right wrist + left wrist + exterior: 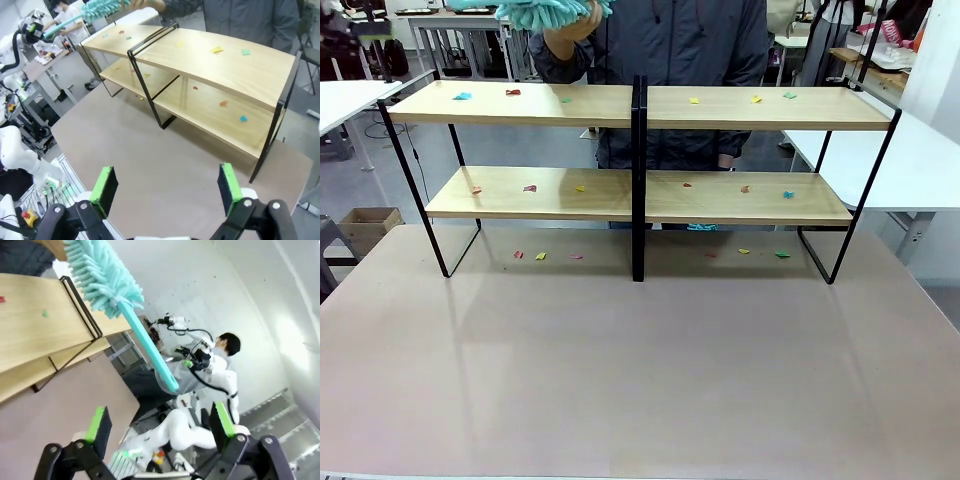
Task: Clean the shelves.
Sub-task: Pick up the Duster when the human hands it over.
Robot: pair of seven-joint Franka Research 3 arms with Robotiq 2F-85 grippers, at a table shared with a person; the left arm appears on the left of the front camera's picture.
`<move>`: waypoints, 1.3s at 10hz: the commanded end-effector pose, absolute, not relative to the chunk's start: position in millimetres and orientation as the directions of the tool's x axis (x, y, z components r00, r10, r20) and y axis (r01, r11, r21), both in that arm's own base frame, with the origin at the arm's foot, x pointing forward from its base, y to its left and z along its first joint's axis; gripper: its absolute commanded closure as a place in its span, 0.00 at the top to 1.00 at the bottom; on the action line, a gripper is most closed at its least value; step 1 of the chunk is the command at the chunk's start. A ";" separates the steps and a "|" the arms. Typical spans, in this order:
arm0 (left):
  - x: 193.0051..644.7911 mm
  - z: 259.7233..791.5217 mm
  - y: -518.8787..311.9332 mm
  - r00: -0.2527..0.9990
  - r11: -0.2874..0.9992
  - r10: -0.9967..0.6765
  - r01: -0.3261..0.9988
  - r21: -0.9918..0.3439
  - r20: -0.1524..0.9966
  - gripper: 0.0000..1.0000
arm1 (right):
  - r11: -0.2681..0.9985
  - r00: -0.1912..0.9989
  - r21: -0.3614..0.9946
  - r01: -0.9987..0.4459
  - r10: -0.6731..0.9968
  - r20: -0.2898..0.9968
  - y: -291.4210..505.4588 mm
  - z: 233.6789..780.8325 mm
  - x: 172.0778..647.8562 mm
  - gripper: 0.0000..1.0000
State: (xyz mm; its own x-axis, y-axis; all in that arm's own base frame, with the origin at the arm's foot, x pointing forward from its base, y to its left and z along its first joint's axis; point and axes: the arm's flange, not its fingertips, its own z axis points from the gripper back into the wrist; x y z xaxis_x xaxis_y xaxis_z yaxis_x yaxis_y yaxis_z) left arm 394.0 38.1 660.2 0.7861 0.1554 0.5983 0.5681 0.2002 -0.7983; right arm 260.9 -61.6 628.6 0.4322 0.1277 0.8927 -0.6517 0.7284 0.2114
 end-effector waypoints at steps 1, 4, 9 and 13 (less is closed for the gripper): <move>407.9 660.0 30.3 0.811 0.173 0.175 0.533 -0.828 0.558 1.00 | 0.727 0.434 0.214 -0.652 0.127 0.892 -61.5 628.2 261.2 1.00; 457.5 678.6 -4.5 0.958 0.066 0.101 0.262 -0.963 0.268 1.00 | 0.727 0.434 0.214 -0.652 0.127 0.892 -61.5 628.2 261.2 1.00; 503.4 665.8 -57.7 0.994 0.128 0.074 0.074 -0.989 0.083 1.00 | 0.727 0.434 0.214 -0.652 0.127 0.892 -61.5 628.2 261.2 1.00; 507.7 660.4 -63.8 0.994 0.061 0.094 0.051 -0.997 0.057 1.00 | 0.727 0.434 0.214 -0.652 0.127 0.892 -61.5 628.2 261.2 1.00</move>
State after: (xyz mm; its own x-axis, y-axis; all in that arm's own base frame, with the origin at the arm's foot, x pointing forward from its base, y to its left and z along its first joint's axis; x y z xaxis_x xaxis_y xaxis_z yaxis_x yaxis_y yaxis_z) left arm 507.8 -61.8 657.1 0.9940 0.0811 0.0730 0.0650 0.0972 -0.9931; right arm 260.8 -61.6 628.6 0.4323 0.1277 0.8927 -0.6519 0.7282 0.2115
